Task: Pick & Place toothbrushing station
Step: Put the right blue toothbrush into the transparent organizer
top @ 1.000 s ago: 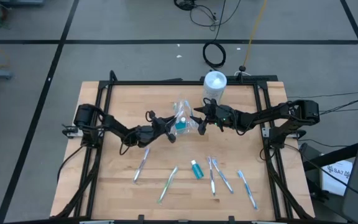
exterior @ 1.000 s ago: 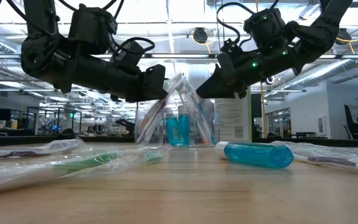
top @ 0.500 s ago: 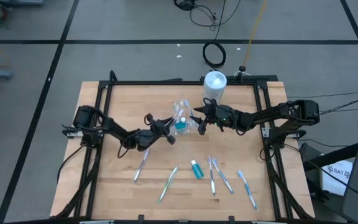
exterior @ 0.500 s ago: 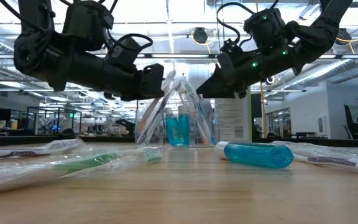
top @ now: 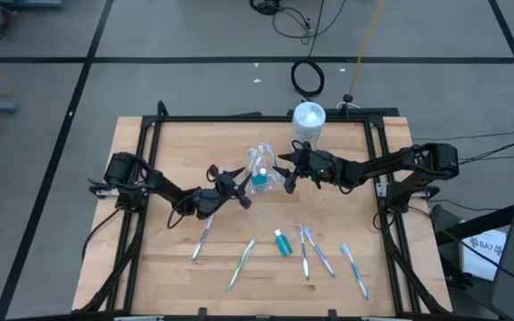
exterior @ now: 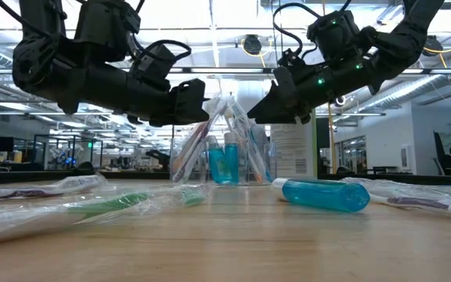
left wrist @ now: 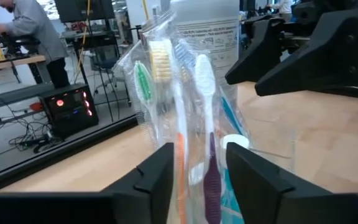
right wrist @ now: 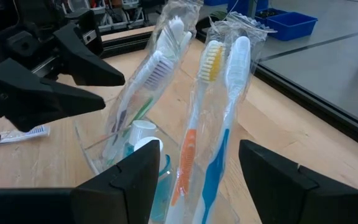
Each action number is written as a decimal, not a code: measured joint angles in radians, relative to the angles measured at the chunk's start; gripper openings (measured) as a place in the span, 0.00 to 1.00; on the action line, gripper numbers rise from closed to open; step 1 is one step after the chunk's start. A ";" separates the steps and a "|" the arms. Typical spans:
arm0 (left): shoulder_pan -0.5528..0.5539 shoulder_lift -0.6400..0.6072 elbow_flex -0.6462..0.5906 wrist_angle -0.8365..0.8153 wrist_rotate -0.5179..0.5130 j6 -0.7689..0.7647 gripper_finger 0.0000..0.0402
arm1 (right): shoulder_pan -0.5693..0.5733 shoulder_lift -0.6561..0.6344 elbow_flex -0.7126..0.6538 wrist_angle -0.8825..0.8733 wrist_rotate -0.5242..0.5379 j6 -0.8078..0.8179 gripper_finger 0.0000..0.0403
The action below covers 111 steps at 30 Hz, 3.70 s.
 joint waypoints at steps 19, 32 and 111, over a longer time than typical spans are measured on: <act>-0.088 -0.380 0.000 -0.459 -0.015 -0.140 0.44 | 0.026 -0.038 0.000 -0.033 -0.003 -0.044 0.53; -0.108 -0.564 0.047 -0.656 0.138 -0.196 0.44 | 0.172 -0.256 0.000 -0.217 0.004 -0.079 0.53; 0.033 -0.558 0.163 -1.087 0.335 -0.332 0.44 | 0.988 -0.061 0.106 -1.313 -0.307 1.331 0.49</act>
